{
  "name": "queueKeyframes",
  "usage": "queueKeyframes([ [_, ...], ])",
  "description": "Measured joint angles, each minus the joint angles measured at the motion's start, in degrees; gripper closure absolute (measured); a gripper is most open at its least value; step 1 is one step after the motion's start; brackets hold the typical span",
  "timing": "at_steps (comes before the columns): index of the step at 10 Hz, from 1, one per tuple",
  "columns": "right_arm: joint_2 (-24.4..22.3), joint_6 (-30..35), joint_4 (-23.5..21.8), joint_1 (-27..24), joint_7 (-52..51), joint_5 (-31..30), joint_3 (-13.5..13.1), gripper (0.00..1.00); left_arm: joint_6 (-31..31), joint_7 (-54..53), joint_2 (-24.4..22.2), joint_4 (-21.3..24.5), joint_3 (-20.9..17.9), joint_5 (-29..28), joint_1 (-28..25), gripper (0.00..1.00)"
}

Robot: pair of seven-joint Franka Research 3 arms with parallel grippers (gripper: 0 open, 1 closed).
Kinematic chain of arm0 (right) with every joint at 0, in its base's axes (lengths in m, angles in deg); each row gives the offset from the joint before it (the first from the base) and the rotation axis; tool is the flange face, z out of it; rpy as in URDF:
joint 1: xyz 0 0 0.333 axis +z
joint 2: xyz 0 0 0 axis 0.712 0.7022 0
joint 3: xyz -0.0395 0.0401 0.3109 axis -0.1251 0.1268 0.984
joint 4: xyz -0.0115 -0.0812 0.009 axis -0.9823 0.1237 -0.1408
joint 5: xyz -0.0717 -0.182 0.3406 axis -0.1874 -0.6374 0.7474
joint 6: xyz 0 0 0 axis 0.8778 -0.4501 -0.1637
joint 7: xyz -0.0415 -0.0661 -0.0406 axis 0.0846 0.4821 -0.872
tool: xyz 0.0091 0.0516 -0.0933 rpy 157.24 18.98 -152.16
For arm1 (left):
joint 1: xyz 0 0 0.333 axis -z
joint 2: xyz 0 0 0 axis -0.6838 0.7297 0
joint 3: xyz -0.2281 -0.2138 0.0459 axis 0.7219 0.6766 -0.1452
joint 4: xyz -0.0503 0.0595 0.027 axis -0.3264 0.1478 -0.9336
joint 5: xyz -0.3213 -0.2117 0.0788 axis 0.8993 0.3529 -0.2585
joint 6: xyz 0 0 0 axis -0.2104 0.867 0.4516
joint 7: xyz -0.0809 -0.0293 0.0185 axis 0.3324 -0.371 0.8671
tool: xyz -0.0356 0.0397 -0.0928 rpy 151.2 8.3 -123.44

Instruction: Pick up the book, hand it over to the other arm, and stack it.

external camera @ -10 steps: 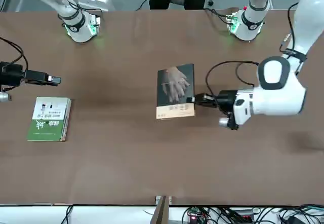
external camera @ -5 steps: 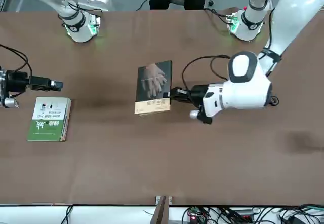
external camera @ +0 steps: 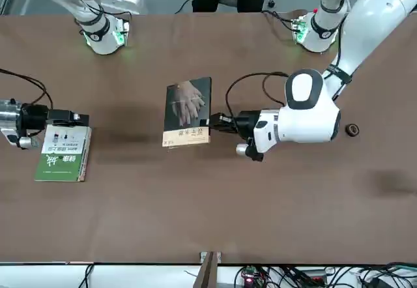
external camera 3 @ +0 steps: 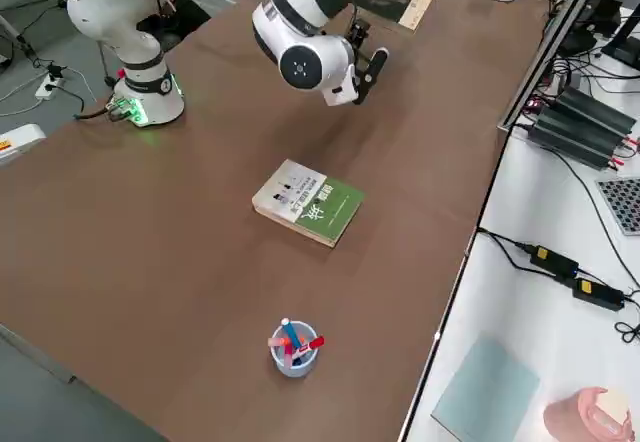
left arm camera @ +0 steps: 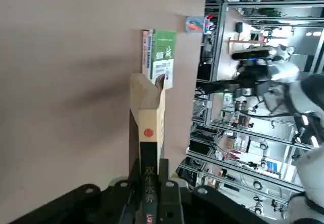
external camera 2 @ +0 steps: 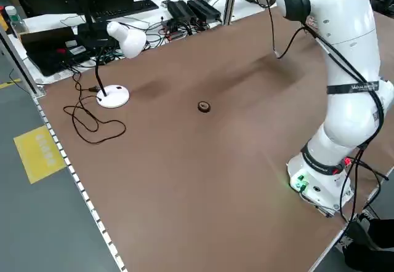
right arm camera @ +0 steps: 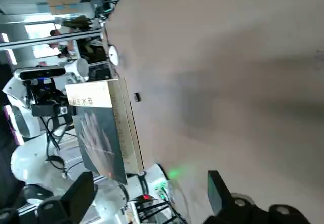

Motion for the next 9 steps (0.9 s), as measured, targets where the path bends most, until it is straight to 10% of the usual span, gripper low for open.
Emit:
queueKeyframes([
  [9, 3.3, 4.6, -1.0, 2.8, -2.0, 17.5, 0.3, 0.00, 5.8, -13.2, 5.8, -6.4, -0.1, 10.4, 5.0, 0.99],
])
